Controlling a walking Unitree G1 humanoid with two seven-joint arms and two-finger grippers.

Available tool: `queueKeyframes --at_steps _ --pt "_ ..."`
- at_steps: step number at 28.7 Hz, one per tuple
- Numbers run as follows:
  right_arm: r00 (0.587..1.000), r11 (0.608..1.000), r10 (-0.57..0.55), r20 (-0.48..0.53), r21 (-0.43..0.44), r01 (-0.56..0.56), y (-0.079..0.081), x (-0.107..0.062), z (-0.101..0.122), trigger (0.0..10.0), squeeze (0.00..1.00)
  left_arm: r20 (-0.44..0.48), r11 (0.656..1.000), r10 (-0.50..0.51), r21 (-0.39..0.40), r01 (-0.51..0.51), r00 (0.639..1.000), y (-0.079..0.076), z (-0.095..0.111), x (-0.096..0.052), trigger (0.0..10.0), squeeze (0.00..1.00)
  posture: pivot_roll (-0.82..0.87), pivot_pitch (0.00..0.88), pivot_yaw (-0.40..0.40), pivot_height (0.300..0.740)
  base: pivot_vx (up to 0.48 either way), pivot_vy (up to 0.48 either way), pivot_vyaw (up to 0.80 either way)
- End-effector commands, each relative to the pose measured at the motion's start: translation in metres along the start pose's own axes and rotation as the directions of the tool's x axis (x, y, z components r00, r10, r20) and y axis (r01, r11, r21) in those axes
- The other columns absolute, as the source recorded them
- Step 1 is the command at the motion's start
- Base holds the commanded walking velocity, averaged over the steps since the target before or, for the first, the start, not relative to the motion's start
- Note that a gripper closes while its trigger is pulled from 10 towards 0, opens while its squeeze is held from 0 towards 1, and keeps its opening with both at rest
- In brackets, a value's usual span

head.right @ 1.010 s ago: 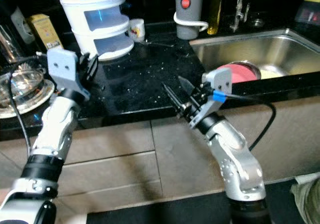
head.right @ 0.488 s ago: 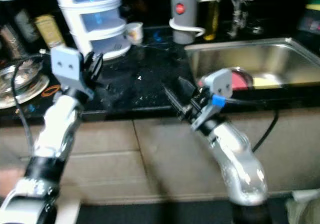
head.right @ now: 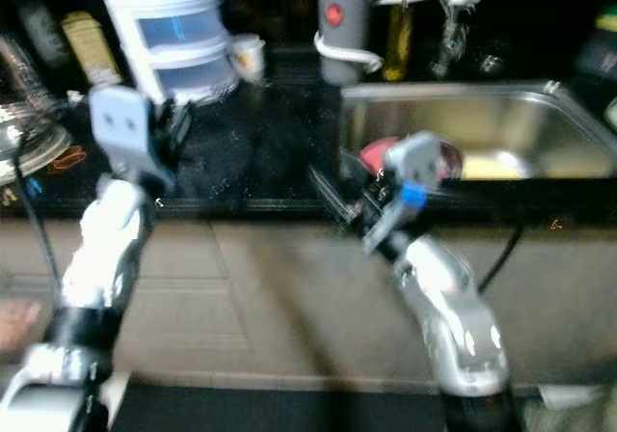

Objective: Kitchen organization

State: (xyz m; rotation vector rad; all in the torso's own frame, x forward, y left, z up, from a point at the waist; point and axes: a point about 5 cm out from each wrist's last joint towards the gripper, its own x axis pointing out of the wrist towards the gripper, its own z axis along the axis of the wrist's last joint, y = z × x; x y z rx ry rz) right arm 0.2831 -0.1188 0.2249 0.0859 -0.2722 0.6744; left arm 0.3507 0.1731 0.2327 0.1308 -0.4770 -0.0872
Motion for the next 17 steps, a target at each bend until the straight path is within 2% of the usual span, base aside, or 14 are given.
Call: queueKeyframes --at_steps 1,11,17 --pt "1.000 1.000 -0.002 -0.011 -0.009 0.002 -0.0008 -0.0006 -0.0007 10.0 0.00 0.001 1.000 0.003 0.017 -0.003 1.000 0.0019 0.0012 -0.0003 10.0 0.00 -0.14 0.000 0.041 0.740 0.000 -0.420 0.00" --pt "0.999 1.000 -0.018 -0.027 -0.009 0.018 -0.0031 -0.0008 -0.0021 10.0 0.00 0.005 1.000 0.004 0.017 -0.004 1.000 0.0020 0.0025 0.0012 10.0 0.00 -0.14 0.000 0.041 0.740 0.000 -0.422 0.00" --pt "0.998 0.999 -0.035 -0.050 -0.013 0.034 -0.0049 -0.0006 -0.0048 10.0 0.00 0.011 1.000 0.008 0.012 -0.008 1.000 0.0050 0.0045 0.0039 10.0 0.00 -0.14 0.000 0.042 0.740 0.000 -0.395 -0.76"
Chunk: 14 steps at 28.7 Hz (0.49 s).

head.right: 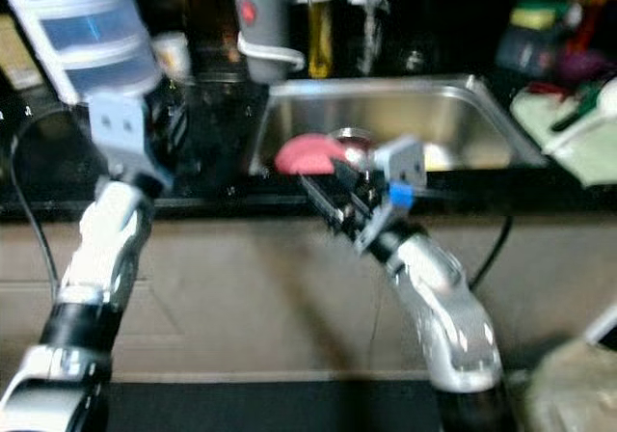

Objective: Kitchen organization

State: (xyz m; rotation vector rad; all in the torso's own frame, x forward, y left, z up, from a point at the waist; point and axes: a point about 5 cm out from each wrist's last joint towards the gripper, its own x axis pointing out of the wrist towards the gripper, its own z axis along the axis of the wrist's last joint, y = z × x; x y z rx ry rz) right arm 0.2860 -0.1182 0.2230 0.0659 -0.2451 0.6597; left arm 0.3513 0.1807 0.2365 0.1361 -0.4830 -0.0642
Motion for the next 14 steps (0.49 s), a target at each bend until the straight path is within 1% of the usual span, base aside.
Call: queueKeyframes --at_steps 1,3,7,14 --pt "1.000 1.000 -0.023 -0.015 0.002 0.023 -0.0038 -0.0025 -0.0023 10.0 0.00 0.006 1.000 -0.013 -0.003 0.013 1.000 -0.0032 0.0024 0.0029 10.0 0.00 -0.14 0.000 0.042 0.740 0.000 -0.281 -0.64" --pt "1.000 1.000 -0.020 -0.012 -0.001 0.020 -0.0034 -0.0025 -0.0019 10.0 0.00 0.018 1.000 0.000 -0.008 0.000 1.000 -0.0018 0.0041 0.0036 10.0 0.00 -0.14 0.000 0.042 0.740 0.000 0.000 0.00" --pt "1.000 1.000 -0.020 -0.009 -0.005 0.020 -0.0034 -0.0026 -0.0014 10.0 0.00 0.012 1.000 0.018 -0.023 -0.017 1.000 0.0005 0.0035 0.0050 10.0 0.00 -0.15 0.000 0.043 0.740 0.000 0.000 0.00" --pt "1.000 1.000 -0.021 -0.010 -0.008 0.021 -0.0036 -0.0024 -0.0014 10.0 0.00 0.003 1.000 0.021 -0.017 -0.021 1.000 0.0016 0.0016 0.0049 10.0 0.00 -0.14 0.000 0.042 0.740 0.000 0.000 0.00"
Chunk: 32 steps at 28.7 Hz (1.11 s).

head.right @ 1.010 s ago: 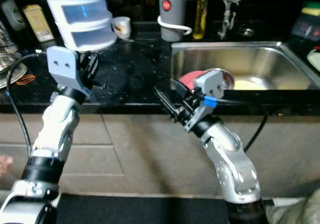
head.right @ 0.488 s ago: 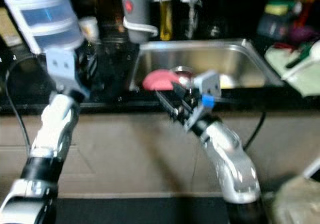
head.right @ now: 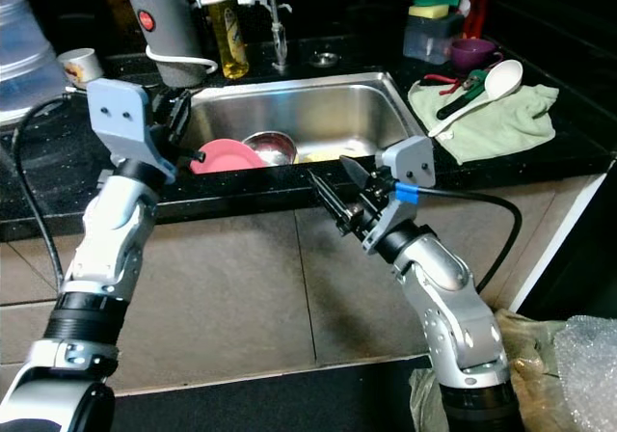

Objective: Kitchen organization

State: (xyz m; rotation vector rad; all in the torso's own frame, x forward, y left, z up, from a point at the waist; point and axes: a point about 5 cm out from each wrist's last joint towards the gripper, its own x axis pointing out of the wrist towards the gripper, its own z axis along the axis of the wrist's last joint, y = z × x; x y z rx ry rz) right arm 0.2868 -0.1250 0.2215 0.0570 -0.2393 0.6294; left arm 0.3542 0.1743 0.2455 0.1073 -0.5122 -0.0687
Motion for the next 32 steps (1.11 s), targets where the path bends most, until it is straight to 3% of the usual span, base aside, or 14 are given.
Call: queueKeyframes --at_steps 1,10,15,26,32 --pt "1.000 1.000 0.009 -0.002 0.003 -0.009 0.0022 0.0013 -0.0006 10.0 0.00 -0.029 1.000 0.017 0.014 -0.017 0.999 0.0069 -0.0057 -0.0028 10.0 0.00 -0.14 0.000 0.042 0.740 0.000 0.000 0.00" --pt "1.000 1.000 0.012 -0.008 -0.002 -0.012 0.0030 0.0014 -0.0019 10.0 0.00 -0.032 1.000 -0.006 0.016 0.007 0.999 0.0034 -0.0065 -0.0037 10.0 0.00 -0.14 0.000 0.044 0.740 0.000 0.000 0.00" --pt "1.000 1.000 0.013 -0.010 -0.005 -0.013 0.0032 0.0012 -0.0020 10.0 0.00 -0.037 1.000 -0.011 -0.006 0.011 0.999 0.0001 -0.0073 -0.0043 10.0 0.00 -0.14 0.000 0.043 0.740 0.000 -0.474 0.00" --pt "1.000 1.000 0.013 -0.011 -0.003 -0.013 0.0032 0.0021 -0.0019 10.0 0.00 -0.036 1.000 0.012 -0.001 -0.012 0.999 0.0022 -0.0078 -0.0039 10.0 0.00 -0.14 0.000 0.043 0.740 0.000 0.000 0.00" --pt "1.000 1.000 0.015 -0.011 0.003 -0.015 0.0047 0.0029 -0.0030 10.0 0.00 -0.046 1.000 0.009 -0.002 -0.009 0.999 0.0006 -0.0094 -0.0058 10.0 0.00 -0.14 0.000 0.044 0.740 0.000 0.000 -0.51"
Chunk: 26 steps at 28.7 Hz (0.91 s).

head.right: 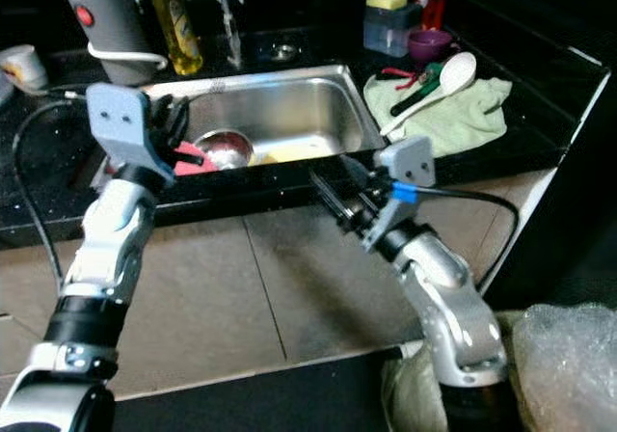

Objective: Kitchen organization

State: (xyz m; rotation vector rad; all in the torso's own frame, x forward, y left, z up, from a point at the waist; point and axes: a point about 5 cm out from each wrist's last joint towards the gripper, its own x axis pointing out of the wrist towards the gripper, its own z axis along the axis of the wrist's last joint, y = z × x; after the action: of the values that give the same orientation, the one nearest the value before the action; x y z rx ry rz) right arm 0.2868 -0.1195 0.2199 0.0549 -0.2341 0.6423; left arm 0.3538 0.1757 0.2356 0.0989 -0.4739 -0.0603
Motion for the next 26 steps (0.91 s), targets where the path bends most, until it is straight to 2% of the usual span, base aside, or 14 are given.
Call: queueKeyframes --at_steps 1,10,26 --pt "1.000 1.000 0.001 -0.005 0.002 -0.001 0.000 0.000 -0.001 10.0 0.00 -0.007 1.000 0.002 0.005 -0.002 1.000 0.001 -0.001 0.000 10.0 0.00 -0.14 0.000 0.044 0.740 0.000 0.000 0.00" --pt "1.000 1.000 -0.005 0.002 0.002 0.005 0.000 0.001 -0.001 10.0 0.00 -0.023 1.000 0.006 0.029 -0.005 1.000 0.006 -0.003 0.000 10.0 0.00 -0.13 0.000 0.047 0.740 0.000 0.000 0.00" --pt "1.000 1.000 0.021 -0.002 0.004 -0.021 0.003 0.001 -0.002 10.0 0.00 -0.037 0.998 0.033 0.052 -0.031 0.999 0.014 -0.004 -0.003 10.0 0.00 -0.13 0.000 0.046 0.740 0.259 0.000 0.00"
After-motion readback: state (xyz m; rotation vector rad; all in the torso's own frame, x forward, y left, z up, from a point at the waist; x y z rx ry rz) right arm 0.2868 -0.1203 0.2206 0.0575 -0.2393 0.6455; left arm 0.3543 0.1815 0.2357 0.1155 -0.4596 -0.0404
